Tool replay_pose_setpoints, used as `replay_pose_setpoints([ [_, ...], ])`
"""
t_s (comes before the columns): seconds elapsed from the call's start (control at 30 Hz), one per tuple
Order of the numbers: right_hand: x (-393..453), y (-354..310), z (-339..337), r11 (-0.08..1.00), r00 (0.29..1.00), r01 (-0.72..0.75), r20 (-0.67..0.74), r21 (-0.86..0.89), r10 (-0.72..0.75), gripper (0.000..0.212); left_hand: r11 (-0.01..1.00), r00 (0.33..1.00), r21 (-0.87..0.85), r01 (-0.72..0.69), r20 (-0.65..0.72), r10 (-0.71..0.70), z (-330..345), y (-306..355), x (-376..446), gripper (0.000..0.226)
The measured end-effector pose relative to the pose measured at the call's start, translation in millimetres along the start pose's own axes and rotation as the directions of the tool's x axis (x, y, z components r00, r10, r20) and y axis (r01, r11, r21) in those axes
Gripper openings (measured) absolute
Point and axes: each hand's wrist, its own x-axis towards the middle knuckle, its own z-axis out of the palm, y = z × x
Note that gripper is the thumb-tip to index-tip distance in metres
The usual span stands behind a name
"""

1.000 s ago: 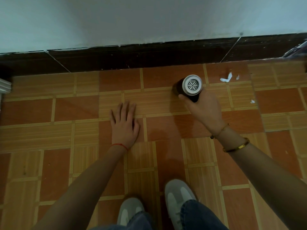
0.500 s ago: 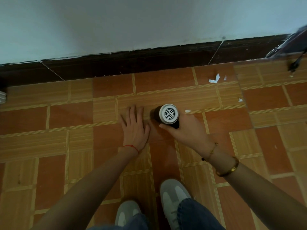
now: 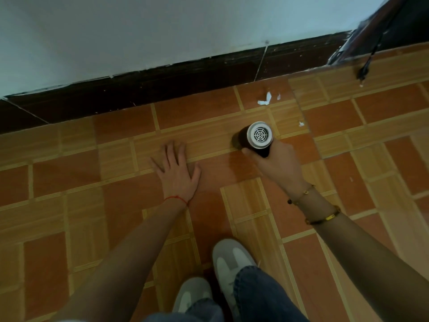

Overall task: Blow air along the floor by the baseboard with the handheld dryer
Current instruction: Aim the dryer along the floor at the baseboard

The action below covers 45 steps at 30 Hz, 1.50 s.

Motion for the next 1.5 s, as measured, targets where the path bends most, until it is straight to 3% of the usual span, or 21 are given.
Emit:
replay_pose_setpoints([
  [0.13, -7, -6, 1, 0.999, 0.993, 0.008, 0.115, 0.037, -0.012, 0.048, 1.000, 1.000, 0.002, 0.004, -0.005, -0.004, 1, 0, 1, 0.068],
  [0.23, -6, -8, -6, 0.993, 1.000, -0.008, -0.006, 0.115, 0.009, 0.047, 1.000, 1.000, -0.006, 0.003, -0.017, -0.003, 2, -1, 1, 0.067],
  [0.37, 1, -3, -22, 0.997, 0.994, -0.068, -0.084, 0.033, 0.071, 0.052, 1.000, 1.000, -0.006, 0.005, -0.022, -0.005, 3, -1, 0, 0.066],
  [0.5, -5, 4, -19, 0.996, 0.995, -0.087, -0.050, -0.034, 0.086, 0.051, 1.000, 1.000, -0.013, 0.001, -0.027, -0.001, 3, -2, 0, 0.067],
  [0.7, -11, -10, 5, 1.000, 0.997, -0.002, 0.082, -0.018, 0.004, 0.050, 1.000, 1.000, -0.021, -0.004, -0.028, 0.003, 2, -1, 0, 0.066],
  [0.87, -8, -11, 8, 1.000, 0.999, -0.013, 0.035, 0.008, 0.013, 0.054, 1.000, 0.999, -0.018, -0.012, -0.031, 0.011, 1, -2, 0, 0.067],
  [1.0, -6, -16, 9, 1.000, 0.991, 0.014, 0.132, 0.015, -0.015, 0.057, 1.000, 1.000, -0.017, -0.012, -0.029, 0.012, 1, -2, 0, 0.067],
  [1.17, -6, -23, 12, 0.998, 0.996, 0.000, 0.089, 0.059, -0.005, 0.057, 1.000, 1.000, -0.002, -0.012, -0.019, 0.012, 1, -2, 0, 0.066],
  [1.5, 0, -43, 11, 0.999, 0.990, 0.008, 0.140, 0.050, -0.015, 0.058, 1.000, 0.999, -0.020, -0.014, -0.036, 0.013, 3, -4, 1, 0.067],
])
